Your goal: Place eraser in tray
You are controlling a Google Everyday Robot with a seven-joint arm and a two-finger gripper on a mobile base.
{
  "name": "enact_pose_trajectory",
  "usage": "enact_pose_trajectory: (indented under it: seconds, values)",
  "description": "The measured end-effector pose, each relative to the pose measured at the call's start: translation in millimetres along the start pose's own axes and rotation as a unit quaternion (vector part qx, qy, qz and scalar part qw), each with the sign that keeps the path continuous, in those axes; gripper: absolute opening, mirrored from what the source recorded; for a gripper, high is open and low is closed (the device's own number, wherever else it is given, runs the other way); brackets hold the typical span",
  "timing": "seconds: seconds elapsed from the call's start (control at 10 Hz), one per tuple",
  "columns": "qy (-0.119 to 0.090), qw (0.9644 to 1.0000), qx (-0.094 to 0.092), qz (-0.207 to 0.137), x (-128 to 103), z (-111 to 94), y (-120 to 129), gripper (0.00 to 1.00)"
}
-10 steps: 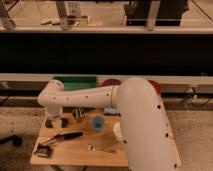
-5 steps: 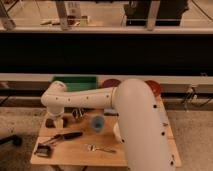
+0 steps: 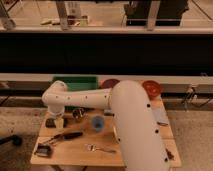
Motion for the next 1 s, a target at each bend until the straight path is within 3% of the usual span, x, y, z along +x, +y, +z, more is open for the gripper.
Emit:
enact_pose_trajectory:
  seconds: [0.4,0.5,0.9,1.0]
  values:
    - [-0.010,0.9999,-0.003,0.003,9,6,4,0.79]
    - [-0.013,0.9999,-0.002,0.004,12,6,6,0.74]
    - [-0.015,0.9999,0.004,0.002,15,-1,8,0.36]
    - [-0.016,0.9999,0.003,0.001,14,-1,8,0.33]
